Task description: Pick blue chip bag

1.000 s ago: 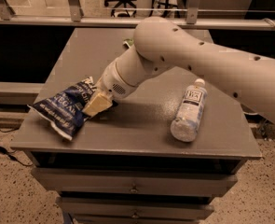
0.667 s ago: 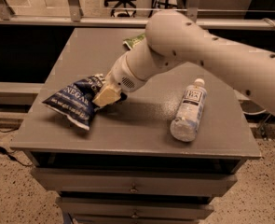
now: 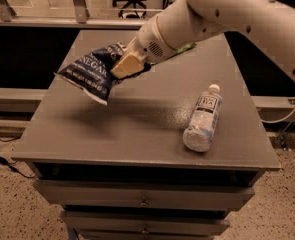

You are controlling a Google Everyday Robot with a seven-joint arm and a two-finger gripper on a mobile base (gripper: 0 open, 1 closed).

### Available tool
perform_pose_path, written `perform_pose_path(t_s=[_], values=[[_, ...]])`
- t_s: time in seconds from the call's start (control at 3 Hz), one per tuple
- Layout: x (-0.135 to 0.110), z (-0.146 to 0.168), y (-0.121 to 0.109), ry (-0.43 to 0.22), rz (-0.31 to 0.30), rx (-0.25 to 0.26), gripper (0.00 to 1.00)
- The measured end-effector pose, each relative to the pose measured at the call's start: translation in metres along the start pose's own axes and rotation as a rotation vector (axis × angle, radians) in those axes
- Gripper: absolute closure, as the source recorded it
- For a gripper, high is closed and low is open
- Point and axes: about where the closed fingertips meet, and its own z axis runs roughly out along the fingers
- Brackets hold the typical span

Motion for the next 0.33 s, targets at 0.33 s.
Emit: perform_pose_path(t_s=[0.33], values=[[-0.0053, -0.0045, -0.0028, -0.008, -0.005, 0.007, 1.00]])
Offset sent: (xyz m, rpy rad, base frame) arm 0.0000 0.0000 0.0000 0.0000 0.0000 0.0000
